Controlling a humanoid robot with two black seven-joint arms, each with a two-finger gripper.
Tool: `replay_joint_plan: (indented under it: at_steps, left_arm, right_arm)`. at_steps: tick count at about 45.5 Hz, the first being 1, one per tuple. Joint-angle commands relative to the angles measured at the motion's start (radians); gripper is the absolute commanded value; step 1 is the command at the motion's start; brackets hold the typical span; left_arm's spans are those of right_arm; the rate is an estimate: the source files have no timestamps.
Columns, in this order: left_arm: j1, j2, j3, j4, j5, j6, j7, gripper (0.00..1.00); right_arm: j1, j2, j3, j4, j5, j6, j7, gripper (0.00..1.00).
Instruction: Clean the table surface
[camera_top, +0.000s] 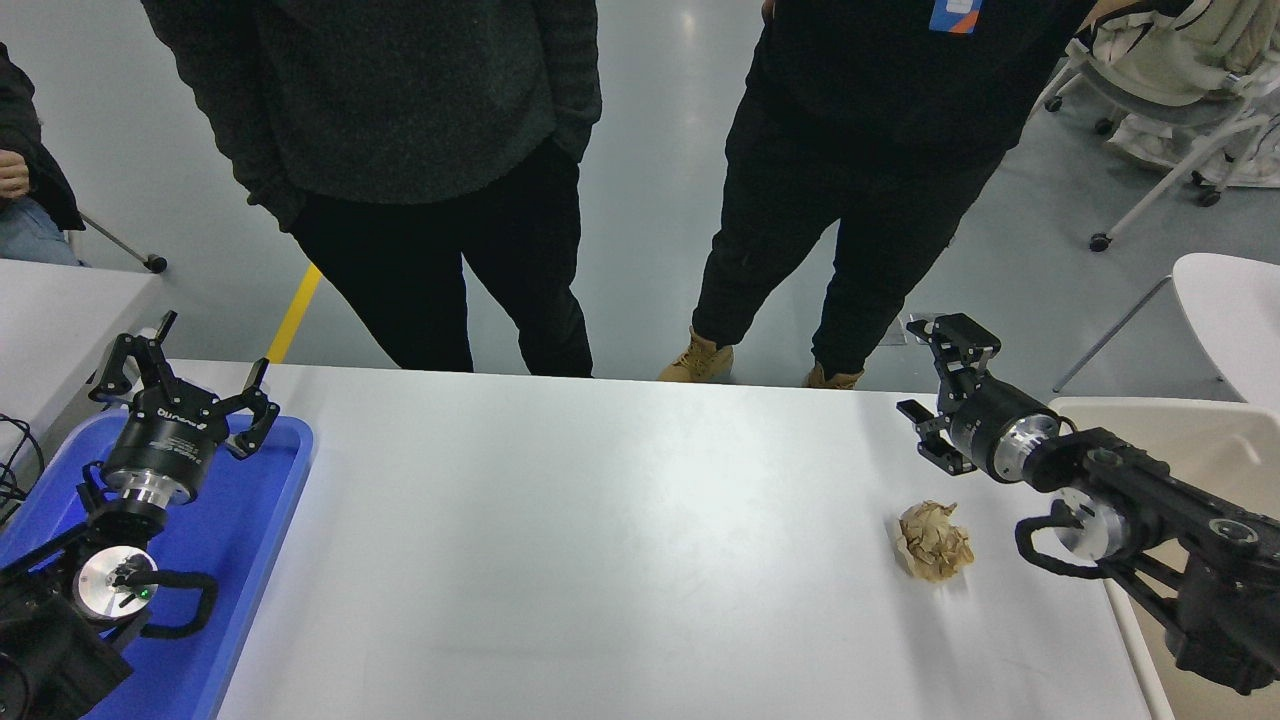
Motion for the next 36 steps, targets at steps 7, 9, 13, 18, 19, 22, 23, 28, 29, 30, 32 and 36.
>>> replay_joint_plan:
  at_steps: [7, 9, 13, 18, 19, 22, 23, 28, 29, 30, 32, 36]
  left_arm:
    - [0.000, 0.000, 0.001, 0.000, 0.000, 0.000, 0.000, 1.00]
    - [-0.001, 0.000, -0.001, 0.000, 0.000, 0.000, 0.000, 1.00]
    - [0.000, 0.000, 0.001, 0.000, 0.000, 0.000, 0.000, 1.00]
    - [0.000, 0.000, -0.001, 0.001, 0.000, 0.000, 0.000, 1.00]
    - [0.000, 0.000, -0.001, 0.001, 0.000, 0.000, 0.000, 1.00]
    - [-0.001, 0.000, -0.001, 0.000, 0.000, 0.000, 0.000, 1.00]
    - [0.000, 0.000, -0.001, 0.000, 0.000, 0.000, 0.000, 1.00]
    - [0.000, 0.000, -0.001, 0.000, 0.000, -0.002, 0.000, 1.00]
    - [0.000, 0.000, -0.001, 0.000, 0.000, 0.000, 0.000, 1.00]
    - [0.000, 0.000, -0.001, 0.000, 0.000, 0.000, 0.000, 1.00]
    - [0.000, 0.000, -0.001, 0.001, 0.000, 0.000, 0.000, 1.00]
    - [0.000, 0.000, -0.001, 0.000, 0.000, 0.000, 0.000, 1.00]
  right_arm:
    - [0.105, -0.114, -0.298, 0.060, -0.471, -0.001, 0.017, 1.00]
    - [0.116, -0.116, -0.324, 0.059, -0.517, -0.002, 0.019, 1.00]
    - [0.133, -0.128, -0.381, 0.059, -0.623, -0.005, 0.019, 1.00]
    - [0.144, -0.139, -0.445, 0.059, -0.767, -0.014, 0.020, 1.00]
    - [0.147, -0.137, -0.454, 0.059, -0.787, -0.016, 0.020, 1.00]
    - [0.154, -0.137, -0.493, 0.059, -0.837, -0.022, 0.020, 1.00]
    - [0.159, -0.137, -0.508, 0.057, -0.850, -0.028, 0.020, 1.00]
    - [0.183, -0.133, -0.577, 0.052, -0.896, -0.062, 0.020, 1.00]
    - [0.190, -0.130, -0.589, 0.048, -0.907, -0.067, 0.020, 1.00]
    - [0.194, -0.128, -0.600, 0.045, -0.914, -0.071, 0.020, 1.00]
    - [0.205, -0.125, -0.617, 0.040, -0.925, -0.082, 0.020, 1.00]
    - [0.223, -0.108, -0.637, 0.019, -0.930, -0.085, 0.020, 1.00]
